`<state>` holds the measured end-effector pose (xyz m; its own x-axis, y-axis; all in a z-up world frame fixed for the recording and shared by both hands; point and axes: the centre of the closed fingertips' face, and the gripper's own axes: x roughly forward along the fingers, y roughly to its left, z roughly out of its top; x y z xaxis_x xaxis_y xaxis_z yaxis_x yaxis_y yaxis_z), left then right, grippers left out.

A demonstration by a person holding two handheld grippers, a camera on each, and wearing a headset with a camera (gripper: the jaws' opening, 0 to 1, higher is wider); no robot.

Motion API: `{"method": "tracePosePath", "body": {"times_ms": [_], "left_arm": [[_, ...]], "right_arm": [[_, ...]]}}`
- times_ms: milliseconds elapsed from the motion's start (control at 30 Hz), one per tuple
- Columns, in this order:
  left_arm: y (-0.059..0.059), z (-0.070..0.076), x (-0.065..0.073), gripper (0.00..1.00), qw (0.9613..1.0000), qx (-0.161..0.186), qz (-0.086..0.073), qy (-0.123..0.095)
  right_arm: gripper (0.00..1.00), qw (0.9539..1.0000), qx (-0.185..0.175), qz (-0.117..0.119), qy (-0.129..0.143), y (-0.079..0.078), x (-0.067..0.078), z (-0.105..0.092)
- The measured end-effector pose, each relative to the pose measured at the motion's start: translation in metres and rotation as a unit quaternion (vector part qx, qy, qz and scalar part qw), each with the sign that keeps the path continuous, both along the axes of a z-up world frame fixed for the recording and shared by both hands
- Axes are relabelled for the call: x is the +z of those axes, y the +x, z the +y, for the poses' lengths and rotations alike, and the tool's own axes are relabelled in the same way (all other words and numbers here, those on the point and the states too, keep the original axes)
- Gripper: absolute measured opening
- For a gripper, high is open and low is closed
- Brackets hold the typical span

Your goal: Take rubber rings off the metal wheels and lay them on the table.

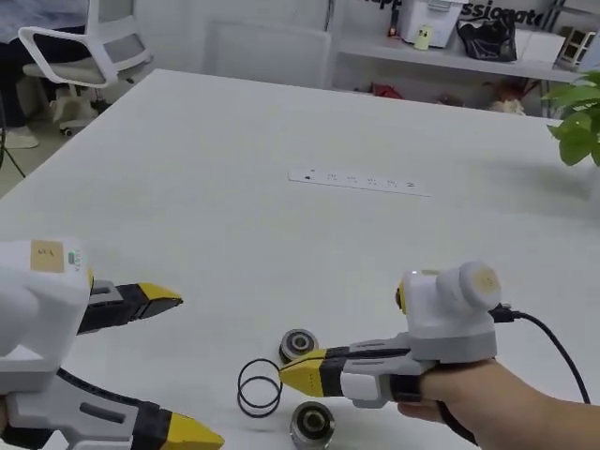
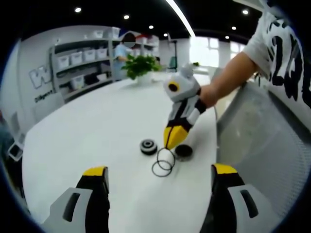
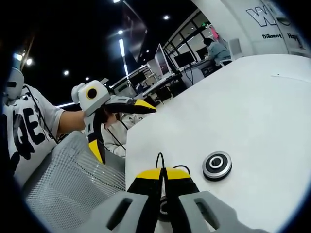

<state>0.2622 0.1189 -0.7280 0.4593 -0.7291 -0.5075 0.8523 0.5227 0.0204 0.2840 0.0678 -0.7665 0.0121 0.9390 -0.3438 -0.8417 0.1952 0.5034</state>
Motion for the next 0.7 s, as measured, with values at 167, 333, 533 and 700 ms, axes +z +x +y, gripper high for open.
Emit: {"method": "tracePosePath", "body": {"times_ms": [167,333,533,700], "left_arm": [[-0.0007,0.0008,-0.0007,0.88,1.0000,0.000,0.000,0.002],[-0.0016,0.0010,-0.0010,0.88,1.0000,0.000,0.000,0.002],[-0.0027,0.0013,-0.0013,0.88,1.0000,0.001,0.001,0.003],[-0.0031,0.0025,-0.0015,0.88,1.0000,0.001,0.001,0.003]], "right_arm": [[0.00,1.0000,0.001,0.001,-0.003,-0.0005,-0.0022,0.0010],[0.00,1.0000,0.002,0.000,-0.007,-0.0007,-0.0044,0.0008],[0.00,0.9999,0.001,-0.001,-0.011,-0.0002,-0.0063,0.0010],[0.00,0.9999,0.003,-0.001,-0.013,-0.0012,-0.0078,0.0026]]}}
